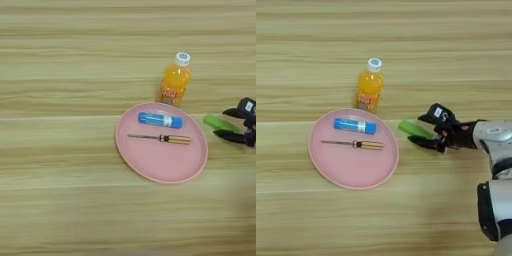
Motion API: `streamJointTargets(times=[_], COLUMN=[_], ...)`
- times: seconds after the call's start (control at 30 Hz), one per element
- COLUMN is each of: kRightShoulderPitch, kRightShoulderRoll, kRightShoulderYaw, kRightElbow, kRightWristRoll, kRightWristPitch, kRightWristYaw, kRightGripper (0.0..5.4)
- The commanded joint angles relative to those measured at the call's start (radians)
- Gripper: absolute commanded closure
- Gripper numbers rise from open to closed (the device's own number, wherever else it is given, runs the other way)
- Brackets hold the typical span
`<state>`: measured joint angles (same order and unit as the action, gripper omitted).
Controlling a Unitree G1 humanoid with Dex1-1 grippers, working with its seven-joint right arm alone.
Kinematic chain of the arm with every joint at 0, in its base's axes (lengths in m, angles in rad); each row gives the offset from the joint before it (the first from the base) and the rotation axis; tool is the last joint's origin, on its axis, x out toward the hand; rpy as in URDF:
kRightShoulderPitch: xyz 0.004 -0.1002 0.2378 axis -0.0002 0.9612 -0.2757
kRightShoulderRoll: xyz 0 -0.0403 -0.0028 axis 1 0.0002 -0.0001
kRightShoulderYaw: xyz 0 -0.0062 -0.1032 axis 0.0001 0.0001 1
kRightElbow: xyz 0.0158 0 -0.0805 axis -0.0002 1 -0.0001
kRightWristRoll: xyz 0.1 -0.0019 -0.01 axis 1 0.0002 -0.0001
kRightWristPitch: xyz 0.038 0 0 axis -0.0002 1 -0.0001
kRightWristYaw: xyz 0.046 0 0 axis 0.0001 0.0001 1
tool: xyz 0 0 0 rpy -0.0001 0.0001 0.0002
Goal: Move the objects on the table
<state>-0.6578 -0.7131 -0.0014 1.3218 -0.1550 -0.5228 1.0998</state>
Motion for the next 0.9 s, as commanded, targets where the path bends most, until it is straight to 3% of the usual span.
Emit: streamJointTargets(times=[0.03,0.37,0.57,0.9], kRightShoulderPitch=[-0.081,-0.099,-0.042,0.03], kRightShoulderRoll=[-0.026,-0.006,0.029,0.085], kRightShoulderYaw=[-0.05,-0.124,-0.118,-0.08], kRightElbow=[-0.06,-0.152,-0.248,-0.277], kRightWristRoll=[0.066,0.199,0.254,0.233], kRightWristPitch=[-0.03,-0.083,-0.095,-0.087], kRightWristYaw=[0.023,0.218,0.323,0.329], kRightGripper=[1.43,0.08,0.08,0.08])
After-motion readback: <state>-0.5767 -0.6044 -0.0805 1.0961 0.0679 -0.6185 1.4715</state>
